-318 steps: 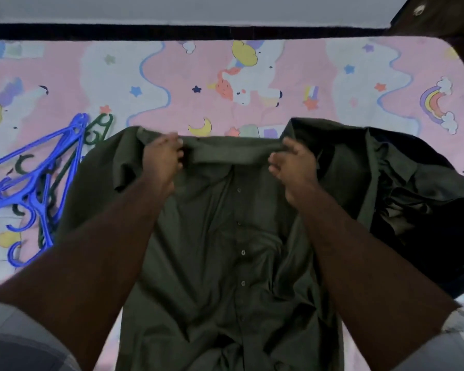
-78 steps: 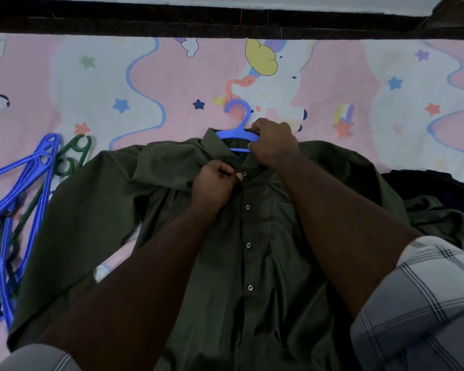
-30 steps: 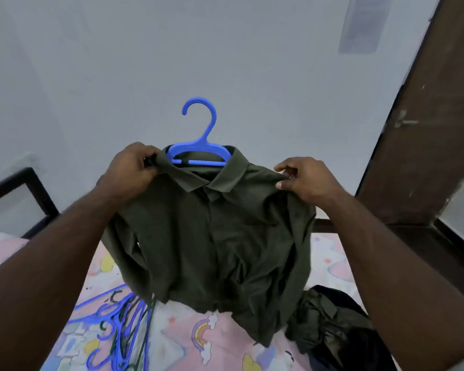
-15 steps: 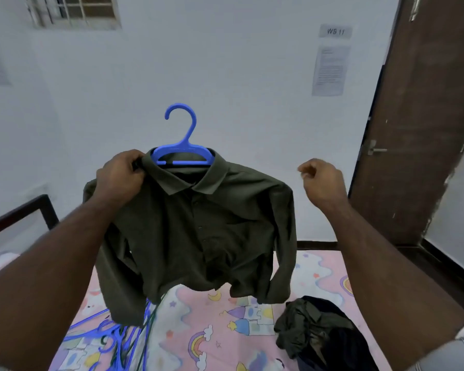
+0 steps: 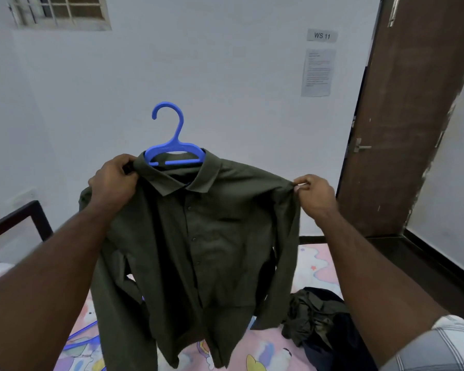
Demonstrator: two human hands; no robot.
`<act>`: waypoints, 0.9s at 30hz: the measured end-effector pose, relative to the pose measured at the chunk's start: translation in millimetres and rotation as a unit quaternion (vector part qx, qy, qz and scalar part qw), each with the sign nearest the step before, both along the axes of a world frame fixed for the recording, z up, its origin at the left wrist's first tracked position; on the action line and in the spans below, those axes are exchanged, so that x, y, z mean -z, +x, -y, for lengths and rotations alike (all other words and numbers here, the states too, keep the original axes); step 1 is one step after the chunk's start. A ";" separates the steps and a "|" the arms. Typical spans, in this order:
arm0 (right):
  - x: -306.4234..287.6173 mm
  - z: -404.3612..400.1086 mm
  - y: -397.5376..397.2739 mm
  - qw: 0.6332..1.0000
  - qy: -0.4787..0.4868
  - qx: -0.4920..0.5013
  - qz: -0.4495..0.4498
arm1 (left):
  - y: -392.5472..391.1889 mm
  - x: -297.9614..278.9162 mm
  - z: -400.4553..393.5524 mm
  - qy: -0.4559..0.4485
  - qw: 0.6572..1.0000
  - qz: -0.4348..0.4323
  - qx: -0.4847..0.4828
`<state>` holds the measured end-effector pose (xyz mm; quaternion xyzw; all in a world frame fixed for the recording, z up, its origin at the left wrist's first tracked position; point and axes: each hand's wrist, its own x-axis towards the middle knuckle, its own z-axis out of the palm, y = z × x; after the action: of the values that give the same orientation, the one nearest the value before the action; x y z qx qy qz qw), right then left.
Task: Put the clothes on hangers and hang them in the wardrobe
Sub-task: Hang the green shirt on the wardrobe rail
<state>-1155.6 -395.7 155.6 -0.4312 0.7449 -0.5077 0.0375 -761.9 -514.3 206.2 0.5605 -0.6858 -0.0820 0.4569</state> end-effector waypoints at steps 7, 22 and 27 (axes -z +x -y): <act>-9.4 -6.9 8.9 1.000 -0.001 -0.004 0.006 | 12.2 5.2 5.9 -0.014 1.000 -0.013 0.005; -70.9 21.3 89.7 0.957 0.050 -0.212 -0.193 | -9.9 -10.3 -6.3 -0.025 0.989 -0.015 0.145; -68.1 20.7 75.4 0.970 0.015 -0.180 -0.165 | 38.5 7.5 15.8 0.057 0.992 -0.014 0.114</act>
<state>-1080.2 -416.4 223.6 -0.6353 0.6585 -0.4033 0.0106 -723.4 -530.1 198.7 0.5029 -0.7329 -0.1797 0.4215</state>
